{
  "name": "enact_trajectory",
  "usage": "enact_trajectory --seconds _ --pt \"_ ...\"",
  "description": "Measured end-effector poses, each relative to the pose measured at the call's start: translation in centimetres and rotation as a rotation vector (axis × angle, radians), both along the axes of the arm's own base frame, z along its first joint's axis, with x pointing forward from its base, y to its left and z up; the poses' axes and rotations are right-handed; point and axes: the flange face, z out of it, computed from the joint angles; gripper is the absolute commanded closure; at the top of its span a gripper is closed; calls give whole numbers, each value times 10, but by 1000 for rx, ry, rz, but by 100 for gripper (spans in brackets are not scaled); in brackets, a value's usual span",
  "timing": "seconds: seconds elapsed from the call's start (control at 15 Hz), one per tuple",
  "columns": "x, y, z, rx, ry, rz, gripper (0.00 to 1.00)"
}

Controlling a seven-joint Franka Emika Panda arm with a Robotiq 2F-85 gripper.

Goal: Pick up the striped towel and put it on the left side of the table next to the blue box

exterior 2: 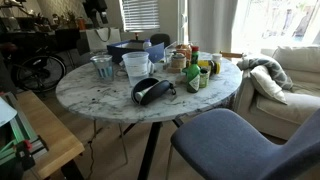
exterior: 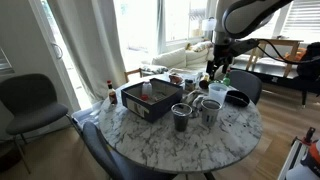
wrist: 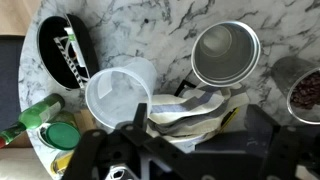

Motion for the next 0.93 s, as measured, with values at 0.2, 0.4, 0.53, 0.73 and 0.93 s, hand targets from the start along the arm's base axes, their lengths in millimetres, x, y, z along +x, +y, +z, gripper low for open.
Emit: enact_trajectory --seconds 0.2,0.4,0.53,0.73,0.93 --pt "0 0 0 0 1 0 0" --pt "0 0 0 0 1 0 0" --pt "0 0 0 0 1 0 0" --pt "1 1 0 3 -12 -23 0" --pt "15 9 -10 47 -104 -161 0"
